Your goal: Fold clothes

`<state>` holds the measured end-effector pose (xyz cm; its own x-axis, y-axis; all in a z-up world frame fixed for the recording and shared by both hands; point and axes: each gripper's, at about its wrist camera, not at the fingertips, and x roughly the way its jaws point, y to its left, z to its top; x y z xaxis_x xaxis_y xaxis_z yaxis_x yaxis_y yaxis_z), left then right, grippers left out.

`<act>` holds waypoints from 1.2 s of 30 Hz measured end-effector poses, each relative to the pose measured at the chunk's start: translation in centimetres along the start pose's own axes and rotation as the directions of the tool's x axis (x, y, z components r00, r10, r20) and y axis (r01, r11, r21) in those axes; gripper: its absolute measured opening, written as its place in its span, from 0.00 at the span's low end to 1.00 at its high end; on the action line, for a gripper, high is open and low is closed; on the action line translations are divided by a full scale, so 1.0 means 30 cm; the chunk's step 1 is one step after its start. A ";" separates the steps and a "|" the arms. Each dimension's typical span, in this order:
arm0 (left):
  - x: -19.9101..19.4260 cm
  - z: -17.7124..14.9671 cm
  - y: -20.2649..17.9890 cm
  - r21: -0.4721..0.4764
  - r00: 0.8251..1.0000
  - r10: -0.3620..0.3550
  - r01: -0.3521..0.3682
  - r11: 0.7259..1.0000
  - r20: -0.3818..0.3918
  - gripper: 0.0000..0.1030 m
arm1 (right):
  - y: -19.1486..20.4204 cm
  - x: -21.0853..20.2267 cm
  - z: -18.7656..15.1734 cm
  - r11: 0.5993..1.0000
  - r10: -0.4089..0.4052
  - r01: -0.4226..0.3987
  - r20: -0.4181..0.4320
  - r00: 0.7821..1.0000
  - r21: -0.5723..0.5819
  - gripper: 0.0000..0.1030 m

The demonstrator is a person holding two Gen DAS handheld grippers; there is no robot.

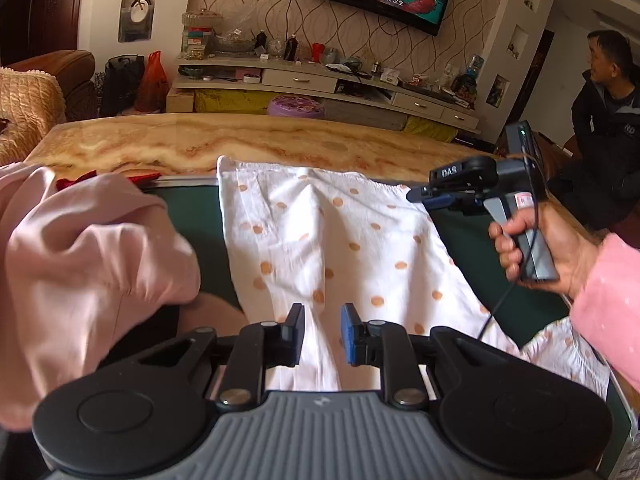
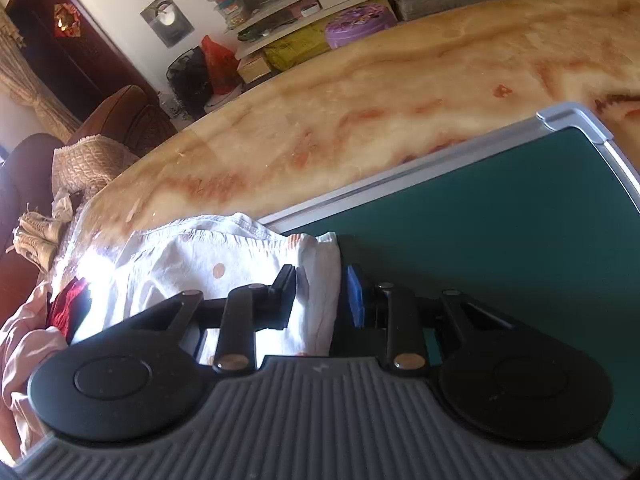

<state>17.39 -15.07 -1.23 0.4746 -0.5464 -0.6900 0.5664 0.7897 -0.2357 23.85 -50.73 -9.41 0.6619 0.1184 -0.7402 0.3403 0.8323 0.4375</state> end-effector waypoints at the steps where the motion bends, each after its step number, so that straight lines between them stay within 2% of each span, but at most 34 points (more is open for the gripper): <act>1: 0.047 0.038 0.017 -0.005 1.000 0.003 -0.003 1.000 -0.007 0.29 | 0.007 0.003 0.001 1.000 0.010 -0.010 -0.005 1.000 -0.023 0.31; 2: 0.096 0.073 0.032 -0.011 1.000 0.019 -0.019 1.000 -0.018 0.30 | 0.017 0.007 0.000 0.999 0.008 -0.009 -0.012 1.000 -0.050 0.07; 3: 0.145 0.108 0.047 -0.017 0.999 0.034 -0.034 0.999 -0.029 0.30 | 0.030 0.014 -0.003 0.997 0.000 -0.002 -0.019 1.000 -0.076 0.04; 6: 0.277 0.203 0.093 -0.040 0.996 0.069 -0.071 0.997 -0.053 0.30 | 0.061 0.003 0.003 0.987 -0.040 0.043 0.021 0.999 -0.153 0.04; 10: 0.442 0.307 0.137 -0.101 0.993 0.070 -0.079 0.992 -0.092 0.30 | 0.052 -0.003 0.029 0.984 -0.085 0.097 0.085 0.993 -0.147 0.04; 13: 0.542 0.351 0.117 -0.043 0.986 0.111 -0.117 0.992 -0.121 0.30 | 0.054 0.018 0.014 0.975 -0.102 0.117 0.087 0.991 -0.187 0.04; 15: 0.607 0.367 0.099 0.008 0.967 0.194 -0.196 0.981 -0.163 0.30 | 0.048 0.020 0.008 0.976 -0.094 0.110 0.089 0.992 -0.188 0.04; 16: 0.628 0.370 0.094 0.022 0.963 0.213 -0.212 0.977 -0.167 0.30 | 0.043 0.018 0.006 0.977 -0.089 0.105 0.090 0.992 -0.185 0.04; 17: 0.642 0.374 0.089 0.031 0.961 0.221 -0.219 0.975 -0.167 0.30 | 0.040 0.016 0.004 0.978 -0.084 0.100 0.091 0.992 -0.184 0.04; 19: 0.655 0.388 0.085 0.022 0.968 0.189 -0.188 0.982 -0.165 0.29 | 0.034 0.012 -0.002 0.977 -0.079 0.095 0.092 0.993 -0.190 0.05; 20: 0.662 0.394 0.084 0.022 0.968 0.188 -0.187 0.982 -0.166 0.13 | 0.028 0.011 -0.002 0.978 -0.076 0.092 0.092 0.993 -0.188 0.05; 21: 0.668 0.399 0.081 0.031 0.966 0.202 -0.200 0.979 -0.163 0.04 | 0.022 0.008 -0.002 0.979 -0.070 0.086 0.091 0.993 -0.182 0.05; 23: 0.679 0.407 0.074 0.046 0.962 0.230 -0.226 0.973 -0.147 0.02 | 0.014 0.003 -0.004 0.982 -0.062 0.077 0.090 0.994 -0.174 0.05; 27: 0.673 0.447 0.044 0.110 0.966 0.250 -0.243 0.964 -0.060 0.01 | 0.016 0.003 -0.010 0.980 -0.061 0.078 0.097 0.993 -0.181 0.05; 31: 0.707 0.463 0.052 0.165 0.950 0.304 -0.289 0.943 -0.077 0.03 | 0.018 0.000 -0.017 0.978 -0.058 0.077 0.104 0.993 -0.192 0.05; 32: 0.705 0.462 0.061 0.167 0.950 0.304 -0.289 0.943 -0.072 0.05 | 0.019 0.000 -0.018 0.978 -0.059 0.079 0.106 0.993 -0.195 0.05; 34: 0.673 0.460 0.098 0.108 0.965 0.258 -0.252 0.962 -0.053 0.10 | 0.022 -0.001 -0.019 0.976 -0.063 0.084 0.109 0.992 -0.200 0.05; 36: 0.642 0.453 0.148 0.034 0.971 0.232 -0.230 0.972 -0.053 0.17 | 0.024 -0.001 -0.020 0.975 -0.070 0.092 0.115 0.991 -0.201 0.05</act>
<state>38.21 -25.88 -6.27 0.5566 -0.3326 -0.7613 0.4644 0.8844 -0.0468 23.69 -49.81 -9.36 0.7088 -0.0032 -0.7054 0.2587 0.9315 0.2557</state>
